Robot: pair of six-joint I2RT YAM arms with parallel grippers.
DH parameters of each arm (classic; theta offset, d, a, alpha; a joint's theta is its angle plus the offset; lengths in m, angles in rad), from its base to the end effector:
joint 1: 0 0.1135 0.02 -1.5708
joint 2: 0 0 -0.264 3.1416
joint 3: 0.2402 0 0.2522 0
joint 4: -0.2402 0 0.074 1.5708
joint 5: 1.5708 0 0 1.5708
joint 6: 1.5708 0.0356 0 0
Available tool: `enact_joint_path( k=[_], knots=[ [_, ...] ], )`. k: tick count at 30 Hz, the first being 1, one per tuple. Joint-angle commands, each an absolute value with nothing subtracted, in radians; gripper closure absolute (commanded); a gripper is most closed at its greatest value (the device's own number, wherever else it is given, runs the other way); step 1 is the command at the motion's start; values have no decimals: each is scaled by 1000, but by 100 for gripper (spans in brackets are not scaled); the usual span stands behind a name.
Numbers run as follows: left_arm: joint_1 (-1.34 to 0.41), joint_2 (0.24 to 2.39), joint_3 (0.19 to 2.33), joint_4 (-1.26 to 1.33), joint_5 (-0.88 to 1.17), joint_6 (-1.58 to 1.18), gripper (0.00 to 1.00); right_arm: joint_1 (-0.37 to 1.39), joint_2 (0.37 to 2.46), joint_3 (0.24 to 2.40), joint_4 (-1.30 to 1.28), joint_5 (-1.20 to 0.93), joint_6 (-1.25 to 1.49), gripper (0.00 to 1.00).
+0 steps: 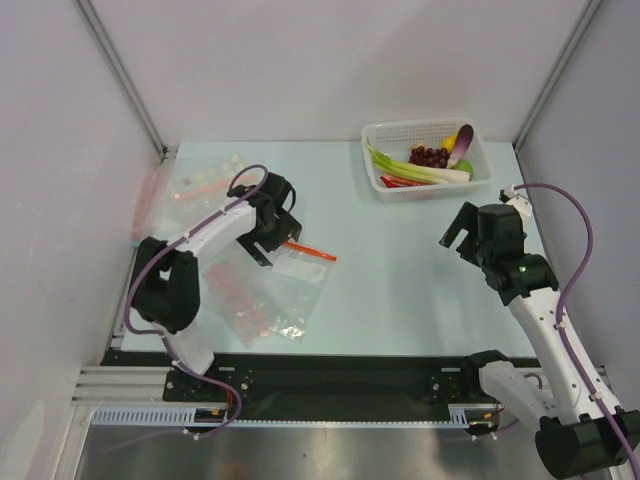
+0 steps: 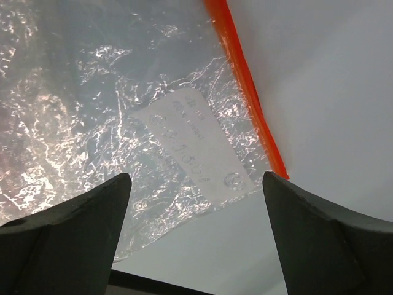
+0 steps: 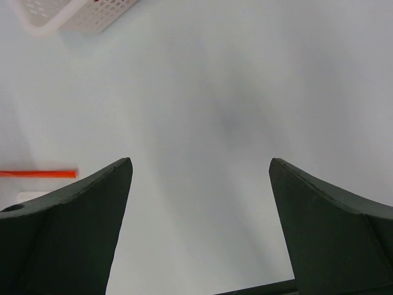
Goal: Place the food in the zip-top bag and seal the zipper
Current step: Pick up the zipper food storage bag at the center of the board.
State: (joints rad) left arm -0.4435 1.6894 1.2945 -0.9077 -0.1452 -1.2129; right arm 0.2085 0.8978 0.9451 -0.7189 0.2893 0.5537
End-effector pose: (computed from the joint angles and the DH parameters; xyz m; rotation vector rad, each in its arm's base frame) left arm 0.2997 -0.1367 0.2315 -1.0957 2.6318 -0.1431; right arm 0.1801 0.0277 0.3242 0.5317 2.1466 0.0977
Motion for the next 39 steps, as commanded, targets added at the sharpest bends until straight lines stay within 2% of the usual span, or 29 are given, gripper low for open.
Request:
enact_joint_path(
  k=[1,18,23,29,31,34,35,39],
  knots=[
    [-468,1761,1414,-923,-198,-1261,6,215,888,989,-689,282,549,0],
    [-515,2094,1686,-1127,-252,-1350,12,213,873,982,-689,262,546,0],
    [-525,2143,1681,-1128,-258,-1355,16,215,871,982,-687,262,543,0],
    [-525,2111,1654,-1127,-290,-1359,49,232,876,983,-690,279,526,0],
    [-525,2089,1638,-1126,-308,-1355,56,238,877,983,-690,284,522,0],
    [-526,2025,1599,-1072,-304,-1312,82,244,879,980,-687,284,517,0],
    [-529,2005,1582,-1024,-292,-1296,99,244,877,977,-687,284,518,0],
    [-551,1878,1499,-965,-294,-1227,100,247,881,974,-681,279,518,0]
  ],
)
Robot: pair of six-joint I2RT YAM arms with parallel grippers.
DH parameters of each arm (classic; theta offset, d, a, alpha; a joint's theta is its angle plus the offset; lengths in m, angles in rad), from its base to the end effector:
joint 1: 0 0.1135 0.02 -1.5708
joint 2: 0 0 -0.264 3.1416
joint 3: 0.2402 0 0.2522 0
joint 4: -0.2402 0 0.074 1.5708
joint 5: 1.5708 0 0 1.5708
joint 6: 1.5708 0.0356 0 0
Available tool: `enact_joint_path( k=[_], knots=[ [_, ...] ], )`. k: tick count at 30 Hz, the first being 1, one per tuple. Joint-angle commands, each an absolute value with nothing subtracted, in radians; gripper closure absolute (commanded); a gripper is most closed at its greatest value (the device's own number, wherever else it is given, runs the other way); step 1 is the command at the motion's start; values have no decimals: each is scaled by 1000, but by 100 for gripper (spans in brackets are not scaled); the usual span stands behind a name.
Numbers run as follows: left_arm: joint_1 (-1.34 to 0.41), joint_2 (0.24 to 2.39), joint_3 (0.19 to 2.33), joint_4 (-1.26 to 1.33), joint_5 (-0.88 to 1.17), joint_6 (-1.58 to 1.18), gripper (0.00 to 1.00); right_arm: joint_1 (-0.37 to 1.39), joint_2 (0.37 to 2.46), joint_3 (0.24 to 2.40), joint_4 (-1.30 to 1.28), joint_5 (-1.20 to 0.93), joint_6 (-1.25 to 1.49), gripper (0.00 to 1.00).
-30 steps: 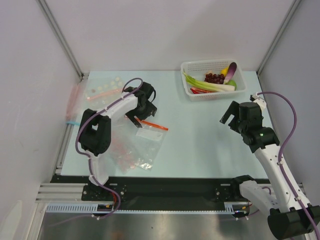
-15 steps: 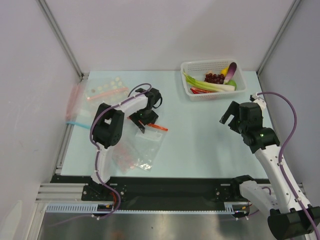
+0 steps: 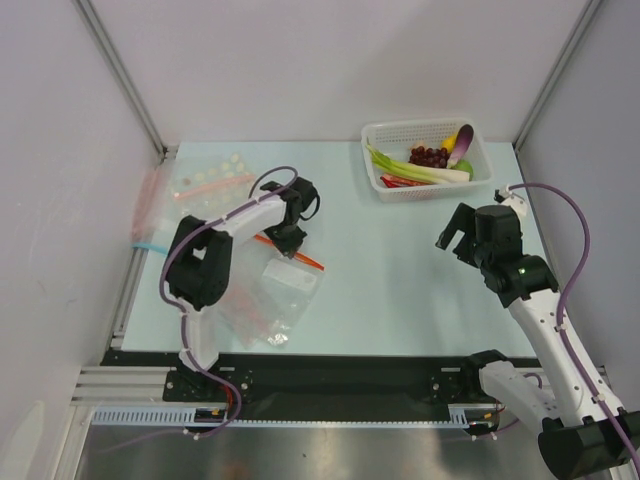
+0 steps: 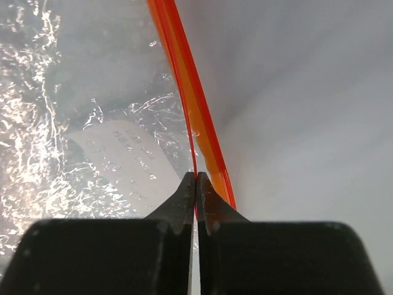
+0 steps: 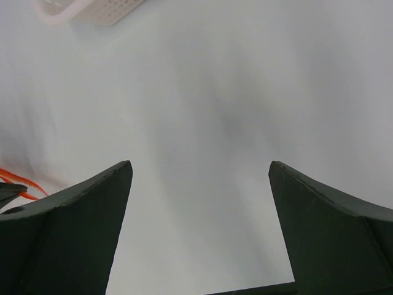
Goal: Place the food in the zip-top bag and seal the zipper
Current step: Pick up the zipper food storage bag at the center of the board.
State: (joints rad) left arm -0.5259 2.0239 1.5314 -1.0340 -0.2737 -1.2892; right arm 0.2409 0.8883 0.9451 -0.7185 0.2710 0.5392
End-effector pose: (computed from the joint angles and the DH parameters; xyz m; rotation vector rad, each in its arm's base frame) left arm 0.3374 -0.1847 0.1797 -1.0855 2.6811 0.1947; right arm 0.1772 0.0337 0.3256 0.4724 2.1563 0.1315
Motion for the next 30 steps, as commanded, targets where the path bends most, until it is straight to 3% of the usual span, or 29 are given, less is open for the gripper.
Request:
enact_joint_path(
  k=[1,6,11,18,30],
  knots=[
    [-555,1858,1488,-950,-298,-1209,99,247,881,970,-678,261,517,0],
    [-620,1723,1421,-735,-250,-986,100,247,888,936,-562,-45,443,1],
    [-721,1591,1373,-550,-238,-835,100,282,956,962,-446,-350,459,15],
    [-810,1546,1371,-460,-224,-733,100,429,1046,1002,-400,-339,472,30],
    [-922,1542,1425,-448,-244,-647,100,505,1153,1086,-382,-256,469,46]
  ],
)
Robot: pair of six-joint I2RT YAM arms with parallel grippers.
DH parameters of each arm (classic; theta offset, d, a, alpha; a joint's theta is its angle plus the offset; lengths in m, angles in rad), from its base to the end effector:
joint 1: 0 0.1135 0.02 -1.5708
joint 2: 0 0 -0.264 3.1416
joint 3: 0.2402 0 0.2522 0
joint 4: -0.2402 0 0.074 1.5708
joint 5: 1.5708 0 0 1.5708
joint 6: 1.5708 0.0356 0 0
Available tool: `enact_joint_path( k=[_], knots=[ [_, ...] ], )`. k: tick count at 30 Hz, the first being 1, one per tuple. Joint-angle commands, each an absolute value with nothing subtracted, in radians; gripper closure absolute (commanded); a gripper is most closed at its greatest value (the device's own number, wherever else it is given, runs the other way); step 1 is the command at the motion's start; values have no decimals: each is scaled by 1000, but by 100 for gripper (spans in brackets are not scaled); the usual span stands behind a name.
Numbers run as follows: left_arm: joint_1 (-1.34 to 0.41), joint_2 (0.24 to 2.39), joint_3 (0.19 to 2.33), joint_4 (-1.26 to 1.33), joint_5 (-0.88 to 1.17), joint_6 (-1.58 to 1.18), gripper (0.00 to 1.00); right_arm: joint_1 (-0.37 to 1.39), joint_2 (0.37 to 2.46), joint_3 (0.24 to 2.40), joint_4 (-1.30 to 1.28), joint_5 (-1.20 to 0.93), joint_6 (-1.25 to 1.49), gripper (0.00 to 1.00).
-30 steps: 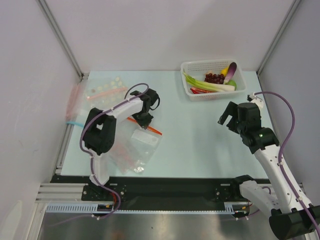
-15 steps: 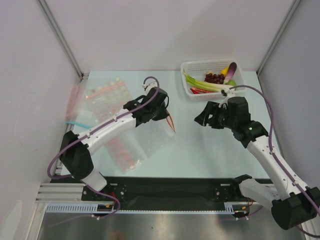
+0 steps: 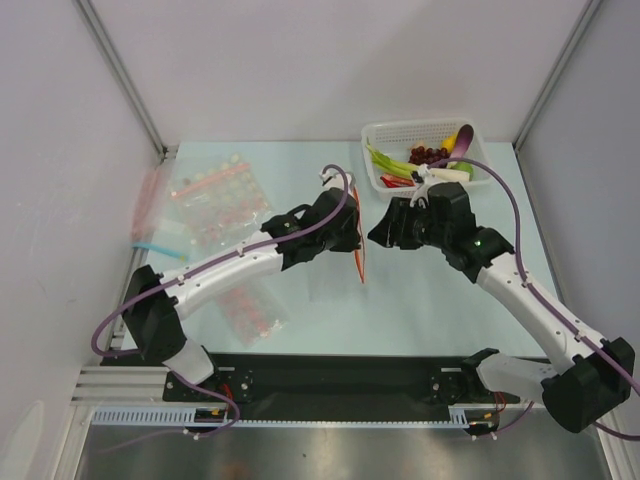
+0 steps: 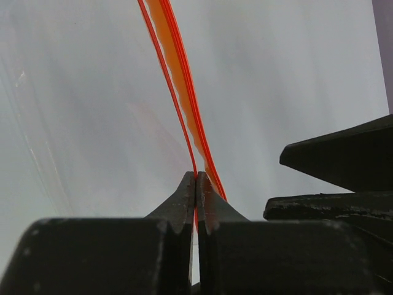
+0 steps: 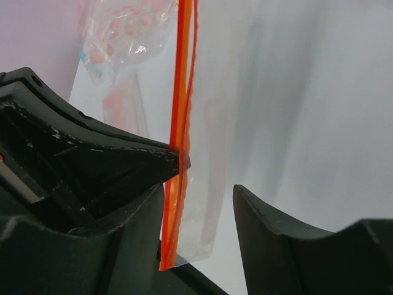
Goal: Place the food in the zip-top bag and seal the zipper
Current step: Pick up the zipper food storage bag at the center of the board, then open the zipper of the food storage bag.
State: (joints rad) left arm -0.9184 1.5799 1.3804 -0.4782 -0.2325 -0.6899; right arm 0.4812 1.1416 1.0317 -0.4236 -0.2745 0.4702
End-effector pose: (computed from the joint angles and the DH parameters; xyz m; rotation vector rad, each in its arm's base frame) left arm 0.2245 -0.2803 0.3196 0.1342 2.2949 -0.6056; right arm 0.2202 0.1258 0.3313 -0.1851 2.1937 0.8431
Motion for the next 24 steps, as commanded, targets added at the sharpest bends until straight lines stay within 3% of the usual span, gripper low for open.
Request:
enact_joint_path(
  k=[1,9,16,21,24],
  knots=[
    [-926,1536,1425,-449,-244,-646,100,512,1157,1088,-383,-243,471,46],
    [-937,1508,1424,-437,-204,-614,99,563,1178,1074,-370,-204,483,52],
    [-943,1486,1422,-449,-195,-611,100,572,1196,1071,-380,-167,488,62],
    [-945,1491,1474,-488,-193,-588,100,575,1210,1083,-422,-103,488,76],
    [-948,1502,1517,-535,-187,-563,100,575,1213,1095,-417,-101,466,75]
  ],
)
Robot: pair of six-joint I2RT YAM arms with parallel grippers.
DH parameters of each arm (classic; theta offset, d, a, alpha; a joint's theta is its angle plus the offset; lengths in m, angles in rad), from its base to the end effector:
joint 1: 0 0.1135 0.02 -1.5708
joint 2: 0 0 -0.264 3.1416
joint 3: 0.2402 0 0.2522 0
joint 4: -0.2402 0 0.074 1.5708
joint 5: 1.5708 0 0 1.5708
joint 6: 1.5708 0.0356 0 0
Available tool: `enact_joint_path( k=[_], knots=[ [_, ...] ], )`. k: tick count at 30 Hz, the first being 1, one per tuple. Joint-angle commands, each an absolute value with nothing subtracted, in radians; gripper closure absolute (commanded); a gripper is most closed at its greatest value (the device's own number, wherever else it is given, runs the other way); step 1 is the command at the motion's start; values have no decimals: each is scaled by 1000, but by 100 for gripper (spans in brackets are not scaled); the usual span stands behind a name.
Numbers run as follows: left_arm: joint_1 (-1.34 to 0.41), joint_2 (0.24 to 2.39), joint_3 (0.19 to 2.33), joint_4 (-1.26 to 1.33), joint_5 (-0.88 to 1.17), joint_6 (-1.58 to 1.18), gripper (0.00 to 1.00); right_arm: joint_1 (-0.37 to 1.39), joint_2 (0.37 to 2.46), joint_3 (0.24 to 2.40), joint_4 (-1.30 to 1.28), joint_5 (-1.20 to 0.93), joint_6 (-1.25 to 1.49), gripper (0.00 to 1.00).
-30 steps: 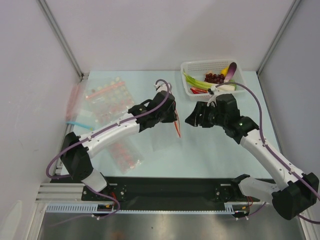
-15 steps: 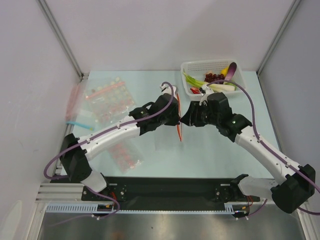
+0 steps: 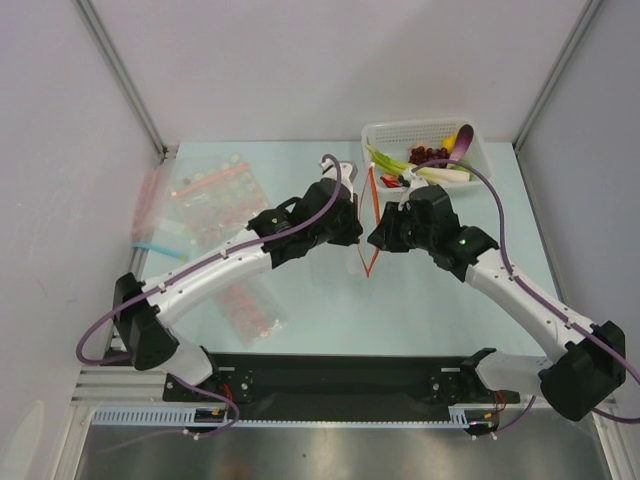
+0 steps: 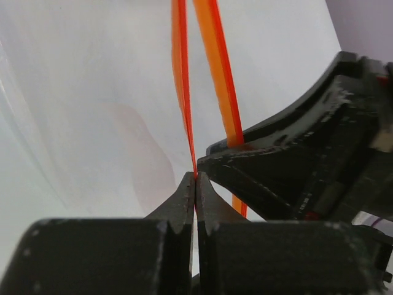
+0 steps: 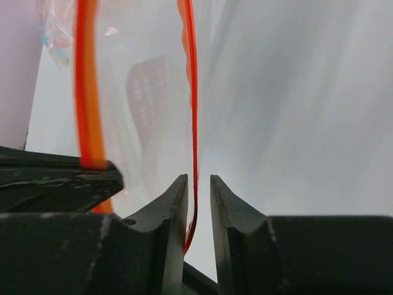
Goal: Place the food in the zip-top bag and seal the zipper
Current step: Open the zipper of the food storage bag.
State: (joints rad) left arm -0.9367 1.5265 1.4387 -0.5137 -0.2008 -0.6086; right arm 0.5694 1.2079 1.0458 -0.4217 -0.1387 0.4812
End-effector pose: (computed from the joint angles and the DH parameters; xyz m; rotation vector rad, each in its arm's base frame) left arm 0.2115 -0.2756 0.3539 0.2479 2.2229 -0.6598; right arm 0.2238 0.1491 0.3198 -0.1828 2.2394 0.7406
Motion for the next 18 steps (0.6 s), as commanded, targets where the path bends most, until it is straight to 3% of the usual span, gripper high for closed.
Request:
enact_joint_path(
  k=[1,4,11,18],
  knots=[
    [-951,1509,1528,-560,-181,-557,100,575,1216,1101,-419,-101,459,73],
    [-963,1528,1566,-607,-169,-535,100,575,1245,1140,-433,-83,439,67],
    [-983,1569,1672,-732,-253,-512,100,575,1256,1169,-453,0,443,74],
    [-985,1614,1733,-837,-314,-509,100,571,1206,1152,-448,86,440,75]
  ],
)
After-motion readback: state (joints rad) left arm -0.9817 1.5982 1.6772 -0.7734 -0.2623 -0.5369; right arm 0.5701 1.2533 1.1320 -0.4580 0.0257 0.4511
